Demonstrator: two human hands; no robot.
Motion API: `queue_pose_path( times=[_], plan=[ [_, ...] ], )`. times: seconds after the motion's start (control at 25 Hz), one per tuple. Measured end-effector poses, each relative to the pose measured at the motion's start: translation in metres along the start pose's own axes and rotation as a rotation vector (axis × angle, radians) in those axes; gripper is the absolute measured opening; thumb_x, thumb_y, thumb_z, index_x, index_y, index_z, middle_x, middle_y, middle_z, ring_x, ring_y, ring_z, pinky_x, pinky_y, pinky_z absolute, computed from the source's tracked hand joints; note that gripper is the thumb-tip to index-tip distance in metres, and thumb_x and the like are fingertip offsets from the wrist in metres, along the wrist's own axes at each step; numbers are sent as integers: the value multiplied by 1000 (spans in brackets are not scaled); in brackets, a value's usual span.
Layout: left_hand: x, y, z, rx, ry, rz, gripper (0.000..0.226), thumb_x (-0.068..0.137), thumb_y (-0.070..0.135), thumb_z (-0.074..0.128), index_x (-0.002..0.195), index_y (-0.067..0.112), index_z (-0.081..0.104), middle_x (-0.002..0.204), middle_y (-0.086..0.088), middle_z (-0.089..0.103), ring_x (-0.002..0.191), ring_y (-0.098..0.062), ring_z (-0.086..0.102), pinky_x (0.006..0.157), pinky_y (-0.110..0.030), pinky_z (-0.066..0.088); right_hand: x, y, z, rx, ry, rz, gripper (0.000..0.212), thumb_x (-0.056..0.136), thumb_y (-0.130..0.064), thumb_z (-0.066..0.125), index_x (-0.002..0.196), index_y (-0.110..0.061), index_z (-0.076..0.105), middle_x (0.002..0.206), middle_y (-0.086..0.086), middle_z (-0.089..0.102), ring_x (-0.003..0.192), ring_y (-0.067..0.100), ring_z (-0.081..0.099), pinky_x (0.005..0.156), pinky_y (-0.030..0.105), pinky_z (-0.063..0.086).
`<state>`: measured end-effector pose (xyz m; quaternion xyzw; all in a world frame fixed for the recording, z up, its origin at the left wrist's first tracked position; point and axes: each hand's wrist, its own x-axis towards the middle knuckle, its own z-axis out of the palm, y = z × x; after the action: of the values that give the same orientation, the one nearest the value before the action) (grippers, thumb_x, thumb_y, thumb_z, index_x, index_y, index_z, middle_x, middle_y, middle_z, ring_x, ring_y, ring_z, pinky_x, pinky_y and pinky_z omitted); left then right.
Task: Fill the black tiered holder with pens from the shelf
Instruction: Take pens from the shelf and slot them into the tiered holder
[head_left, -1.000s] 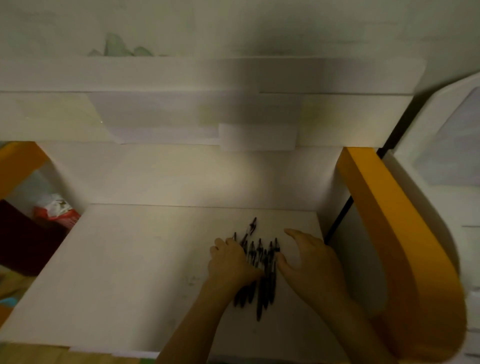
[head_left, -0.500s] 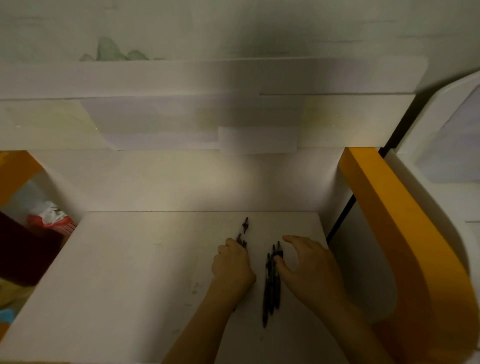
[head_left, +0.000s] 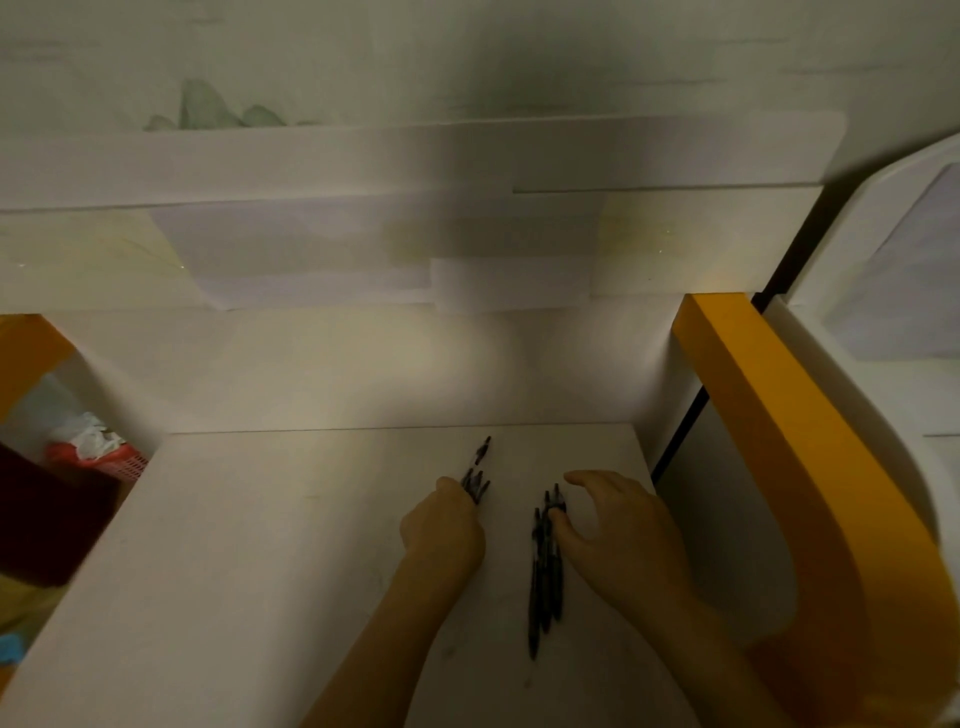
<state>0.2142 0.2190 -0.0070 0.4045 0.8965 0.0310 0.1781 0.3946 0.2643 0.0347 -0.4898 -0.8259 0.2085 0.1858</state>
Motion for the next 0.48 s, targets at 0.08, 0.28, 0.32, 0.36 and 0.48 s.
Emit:
queue_pose_path(
  times=[0.08, 0.28, 0.32, 0.36, 0.48],
  plan=[
    [-1, -4, -2, -31, 31, 42, 17, 95, 20, 48, 108, 11, 44, 102, -4, 62, 72, -16, 51, 60, -27, 39, 1, -4, -2, 17, 7, -2, 44, 86, -41, 66, 126, -25, 60, 126, -7, 62, 115, 15, 55, 99, 34, 45],
    [-6, -18, -14, -109, 61, 190, 17, 98, 20, 46, 111, 9, 43, 100, -7, 62, 69, -15, 50, 58, -27, 41, 0, -20, -9, 21, 46, -17, 45, 86, -38, 67, 127, -22, 60, 126, -3, 63, 116, 17, 56, 100, 40, 46],
    [-8, -20, -18, -127, 73, 227, 18, 98, 21, 47, 111, 10, 42, 99, -7, 62, 69, -15, 51, 57, -27, 42, 0, -24, -10, 11, 53, -23, 46, 86, -38, 67, 128, -21, 60, 126, -3, 62, 117, 18, 55, 100, 40, 46],
    [-9, -21, -24, -143, 91, 258, 20, 97, 23, 48, 111, 11, 41, 98, -6, 62, 69, -16, 52, 57, -28, 43, 0, -28, -12, -1, 58, -29, 46, 86, -39, 67, 129, -22, 59, 127, -3, 62, 118, 17, 55, 101, 40, 45],
    [-16, -26, -44, -187, 171, 327, 24, 96, 30, 49, 112, 14, 40, 92, -4, 62, 68, -18, 55, 57, -30, 45, -4, -44, -18, -40, 83, -39, 48, 87, -41, 66, 131, -22, 58, 129, -4, 61, 120, 17, 54, 103, 38, 44]
  ],
)
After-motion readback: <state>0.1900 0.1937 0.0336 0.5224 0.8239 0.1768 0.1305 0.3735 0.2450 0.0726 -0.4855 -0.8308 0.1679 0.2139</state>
